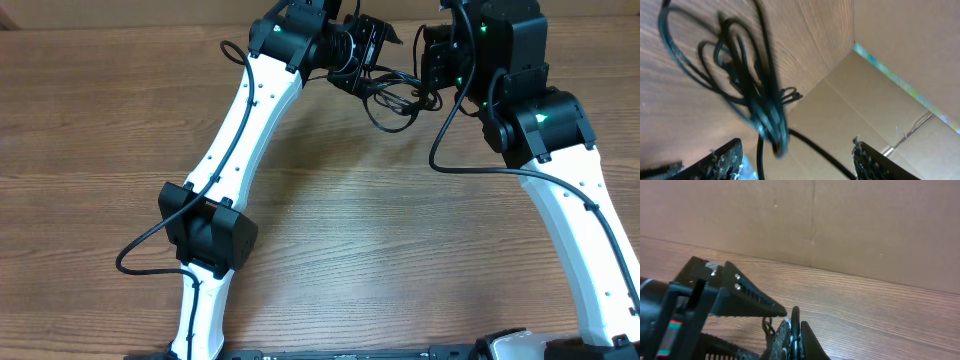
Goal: Untangle cables
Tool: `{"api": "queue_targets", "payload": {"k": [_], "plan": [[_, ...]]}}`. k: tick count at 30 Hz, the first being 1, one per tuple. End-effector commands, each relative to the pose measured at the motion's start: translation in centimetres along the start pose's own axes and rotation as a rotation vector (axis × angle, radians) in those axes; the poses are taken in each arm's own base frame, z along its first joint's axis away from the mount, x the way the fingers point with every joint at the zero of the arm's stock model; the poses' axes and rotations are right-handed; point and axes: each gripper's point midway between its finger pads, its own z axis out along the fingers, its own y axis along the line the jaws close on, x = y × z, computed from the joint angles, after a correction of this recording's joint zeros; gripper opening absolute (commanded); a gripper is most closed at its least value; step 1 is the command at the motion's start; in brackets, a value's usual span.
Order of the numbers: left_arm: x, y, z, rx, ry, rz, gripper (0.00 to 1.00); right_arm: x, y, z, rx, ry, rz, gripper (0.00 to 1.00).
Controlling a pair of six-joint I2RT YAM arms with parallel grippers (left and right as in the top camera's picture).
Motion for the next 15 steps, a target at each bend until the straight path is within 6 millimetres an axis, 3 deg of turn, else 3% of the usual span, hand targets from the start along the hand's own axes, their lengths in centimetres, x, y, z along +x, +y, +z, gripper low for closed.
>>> {"api": "queue_targets", "payload": {"k": [1,6,15], "plan": [[1.1,0.5,-0.1,-0.021,0.068,-0.051,0.68,-1.8,-0.3,-1.6,0.028,-0.059,-0.005,0.04],[0.8,2.7,0.2,-0.104,0.049,-0.111,0.64,-1.9,-0.3,-1.6,0.026,-0.062,0.001,0.04],[-0.2,3.5,1.5,-0.13,-0.011,-0.126,0.68,-1.7,-0.2,-1.6,0.019,-0.057,0.006,0.04]]}}
